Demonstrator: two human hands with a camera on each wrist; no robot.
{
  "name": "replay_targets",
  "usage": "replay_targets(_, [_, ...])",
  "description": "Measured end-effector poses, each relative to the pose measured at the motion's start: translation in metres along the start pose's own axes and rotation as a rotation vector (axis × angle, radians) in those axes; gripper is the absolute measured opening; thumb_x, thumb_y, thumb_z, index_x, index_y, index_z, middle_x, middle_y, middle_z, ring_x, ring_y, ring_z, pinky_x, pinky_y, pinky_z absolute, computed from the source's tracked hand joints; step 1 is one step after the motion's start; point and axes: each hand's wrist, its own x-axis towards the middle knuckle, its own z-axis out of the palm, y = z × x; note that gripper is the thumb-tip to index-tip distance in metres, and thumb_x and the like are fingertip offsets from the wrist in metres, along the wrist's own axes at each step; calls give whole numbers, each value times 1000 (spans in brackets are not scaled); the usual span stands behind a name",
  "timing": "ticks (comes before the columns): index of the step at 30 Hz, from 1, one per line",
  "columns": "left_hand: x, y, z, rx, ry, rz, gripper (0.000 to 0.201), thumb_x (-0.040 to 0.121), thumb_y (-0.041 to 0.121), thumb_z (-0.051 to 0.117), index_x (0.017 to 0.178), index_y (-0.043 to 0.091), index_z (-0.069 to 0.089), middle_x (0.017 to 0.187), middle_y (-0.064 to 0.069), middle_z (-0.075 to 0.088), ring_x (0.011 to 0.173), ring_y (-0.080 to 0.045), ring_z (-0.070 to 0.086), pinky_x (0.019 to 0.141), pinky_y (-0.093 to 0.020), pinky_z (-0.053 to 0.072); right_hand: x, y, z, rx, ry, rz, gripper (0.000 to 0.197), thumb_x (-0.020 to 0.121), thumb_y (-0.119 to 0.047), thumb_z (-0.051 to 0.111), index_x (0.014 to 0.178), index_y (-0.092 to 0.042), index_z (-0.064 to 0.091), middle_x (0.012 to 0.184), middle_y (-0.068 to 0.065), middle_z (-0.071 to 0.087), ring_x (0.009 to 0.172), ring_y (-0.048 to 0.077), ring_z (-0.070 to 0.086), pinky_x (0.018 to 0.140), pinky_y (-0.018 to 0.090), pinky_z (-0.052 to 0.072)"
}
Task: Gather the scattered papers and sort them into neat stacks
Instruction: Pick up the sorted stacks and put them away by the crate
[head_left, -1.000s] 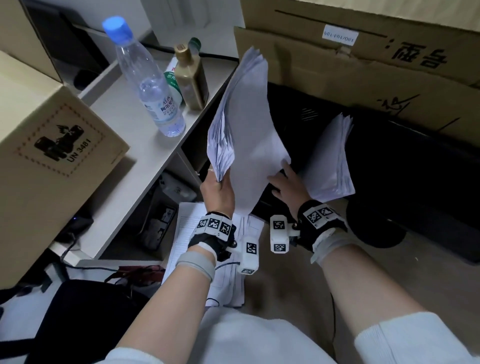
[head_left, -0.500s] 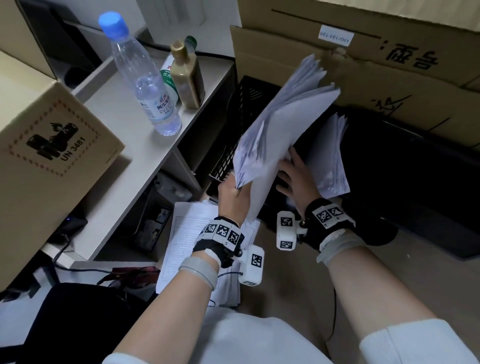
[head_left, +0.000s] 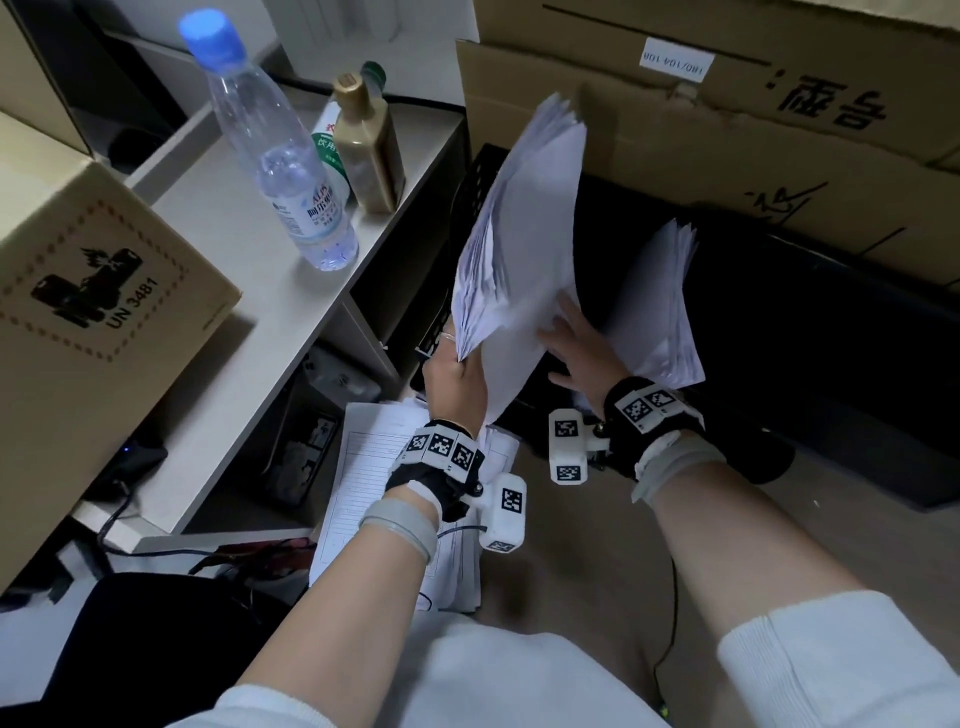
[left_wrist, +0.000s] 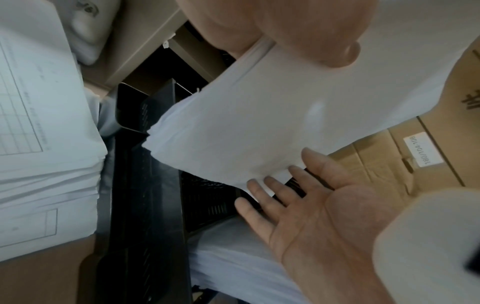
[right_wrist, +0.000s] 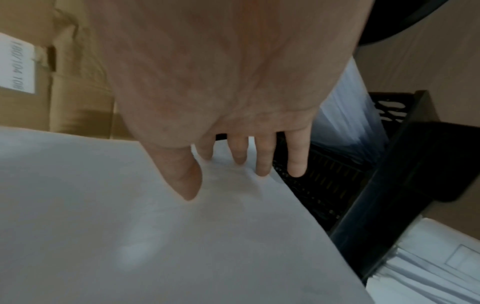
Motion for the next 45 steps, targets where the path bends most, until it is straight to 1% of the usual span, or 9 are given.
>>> replay_targets(13, [-6,13,50,65,-188,208,24,96,-11,46,110,-7,65,76,17,55,64,3,49,63,-2,36,-4,1,-37,56,82,-6,61,94,-15,55,142,-49,38,137,-9,56,130,21,48,102,40,42])
replay_targets(16, [-3,3,54,51,-169,113,19,99,-2,48,107,-7,64,69,17,51,59,9,49,60,-10,36,-5,0,-35,53,80,-31,64,94,-19,58,147,-44,34,144,-9,51,132,19,47,99,40,43])
replay_targets(20, [13,-14,53,96,-224,-76,22,103,22,50,116,14,66,94,0,67,87,-16,62,79,-30,48,-6,2,-33,54,71,-27,55,99,-13,55,147,-27,34,159,-2,30,141,22,37,110,44,37])
replay_targets(23, [21,-17,59,156,-317,-225,31,105,29,52,107,1,65,93,-15,67,92,-31,64,82,-38,47,-9,7,-36,47,122,-9,65,98,-14,57,153,-27,26,155,3,35,137,25,42,110,48,38])
replay_targets(26, [20,-9,65,128,-334,-182,29,104,18,53,120,-1,66,107,-17,70,103,-30,65,83,-25,45,-12,13,-41,9,173,-23,62,97,-20,60,151,-28,31,150,4,43,135,28,45,107,53,41])
replay_targets(31, [13,16,78,-246,-303,-126,23,99,-6,51,118,-9,65,108,-20,69,84,3,64,78,-12,50,-21,18,-52,87,105,32,52,104,-12,41,153,-25,27,139,5,49,133,20,46,96,31,41])
replay_targets(39, [-1,-20,77,132,-360,-228,55,94,20,71,138,-4,49,122,-17,63,112,-26,61,82,-19,41,-31,27,-63,53,173,56,40,101,-8,48,136,-24,41,126,5,53,114,19,56,94,34,42])
replay_targets(42, [5,-28,70,247,-336,-157,43,98,28,64,133,4,58,118,-17,69,111,-33,65,95,-38,50,-35,27,-57,66,197,82,36,99,-15,54,130,-31,45,134,6,55,125,24,54,99,37,44])
replay_targets(45, [12,-27,62,221,-388,-94,54,93,24,65,145,22,51,117,-5,71,106,-21,66,98,-34,51,-37,27,-46,41,200,74,33,99,-13,53,131,-7,48,135,24,52,124,33,55,106,46,42])
